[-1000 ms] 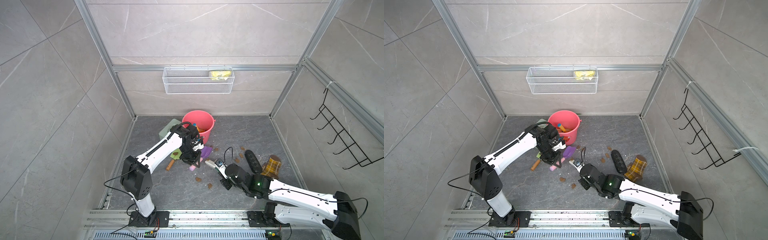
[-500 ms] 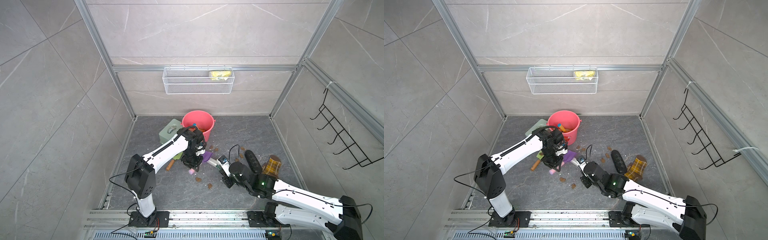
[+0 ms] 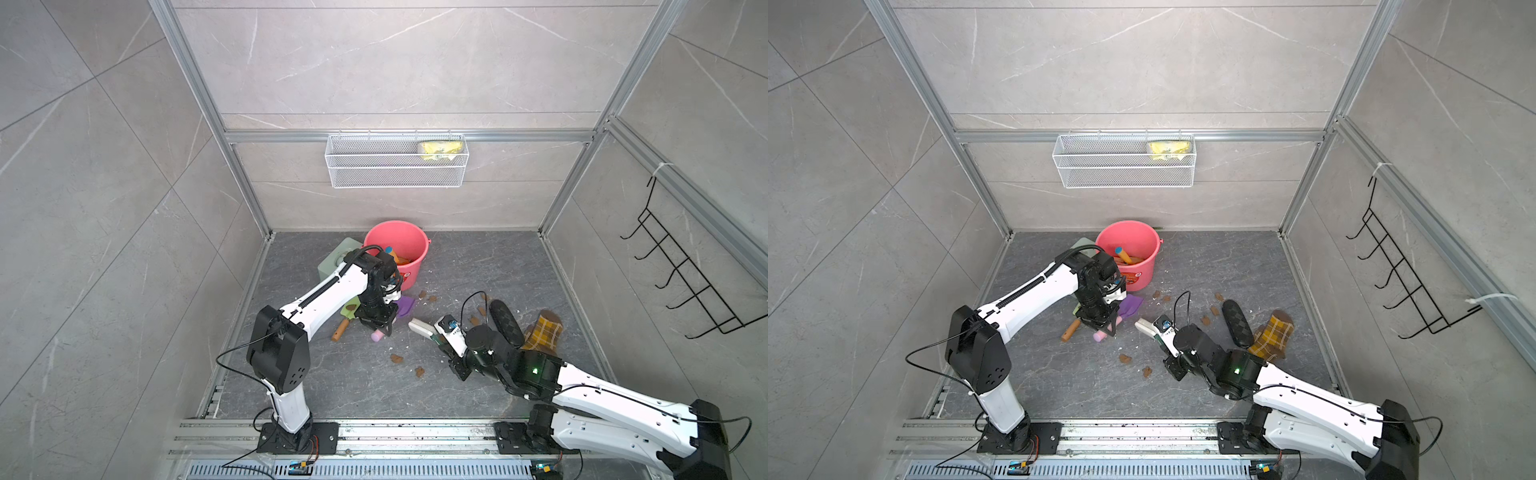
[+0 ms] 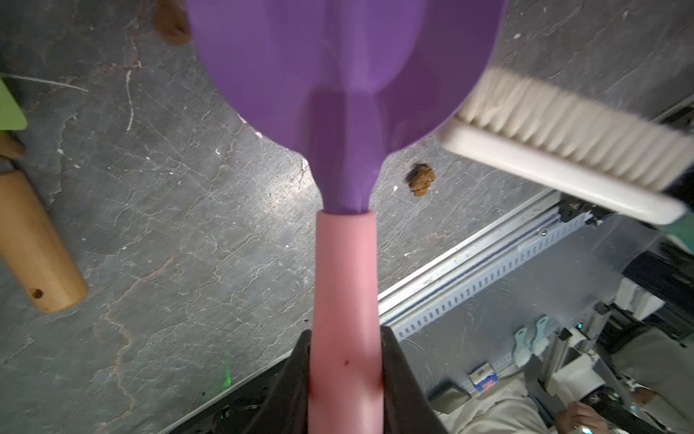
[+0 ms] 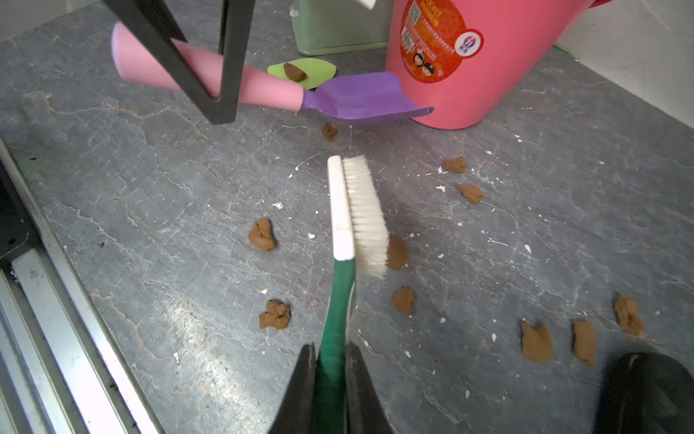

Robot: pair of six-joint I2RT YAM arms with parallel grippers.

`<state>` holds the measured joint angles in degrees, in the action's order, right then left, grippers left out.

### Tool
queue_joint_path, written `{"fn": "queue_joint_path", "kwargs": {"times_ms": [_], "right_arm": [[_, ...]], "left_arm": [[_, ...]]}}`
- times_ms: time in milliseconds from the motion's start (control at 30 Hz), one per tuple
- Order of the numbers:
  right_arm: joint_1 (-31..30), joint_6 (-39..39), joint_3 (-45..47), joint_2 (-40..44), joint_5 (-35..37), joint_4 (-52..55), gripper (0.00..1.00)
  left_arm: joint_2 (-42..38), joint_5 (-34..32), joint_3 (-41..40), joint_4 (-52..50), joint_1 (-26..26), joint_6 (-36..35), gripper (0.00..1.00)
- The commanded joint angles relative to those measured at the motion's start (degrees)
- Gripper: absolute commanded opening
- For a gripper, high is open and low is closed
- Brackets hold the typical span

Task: Brush the soil off the hand trowel and place it into the bucket
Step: Brush off the soil from the hand trowel.

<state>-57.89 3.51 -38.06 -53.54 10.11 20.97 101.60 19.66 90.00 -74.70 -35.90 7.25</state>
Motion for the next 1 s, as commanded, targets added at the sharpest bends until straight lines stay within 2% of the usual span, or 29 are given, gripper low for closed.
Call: {"fn": "queue_joint_path", "kwargs": {"times_ms": [0,100,167,300,433,667,767,967], "right_arm": [[-1.67,-5.65,1.03,-0.16,-1.76,-4.01,0.00],[-5.13,-11.19,2.00,-0.63,1.31,-8.36,0.00],[-7.03,-14.21,2.36,-1.48,3.90,-10.52,0.00],[-7.94,-16.87,2.59,-2.85,8.08,-13.52,0.00],[-7.94,-17.83,2.16,-4.60,16.22,-14.08,0.00],[-7.84,-15.47,1.77,-7.29,25.37,-11.52,0.00],[-7.77,-13.10,1.98,-8.28,25.98,-9.67,0.00],[-7.83,-11.36,2.99,-8.15,22.56,-8.76,0.00]], "left_arm": [[-2.21,9.15,2.05,-1.52,0.79,-0.54,0.00],[-1.87,15.45,1.69,-3.18,0.80,-1.40,0.00],[-1.94,16.75,0.86,-3.48,0.65,-1.19,0.00],[-2.10,15.98,-0.10,-4.14,0.33,-0.82,0.00],[-1.86,15.19,-0.03,-4.83,-0.73,-0.83,0.00],[-1.49,12.80,1.12,-5.43,-0.88,-0.85,0.00],[-1.94,11.83,1.97,-5.55,-0.93,-0.71,0.00],[-3.14,11.54,3.18,-5.69,-0.75,-0.48,0.00]]}}
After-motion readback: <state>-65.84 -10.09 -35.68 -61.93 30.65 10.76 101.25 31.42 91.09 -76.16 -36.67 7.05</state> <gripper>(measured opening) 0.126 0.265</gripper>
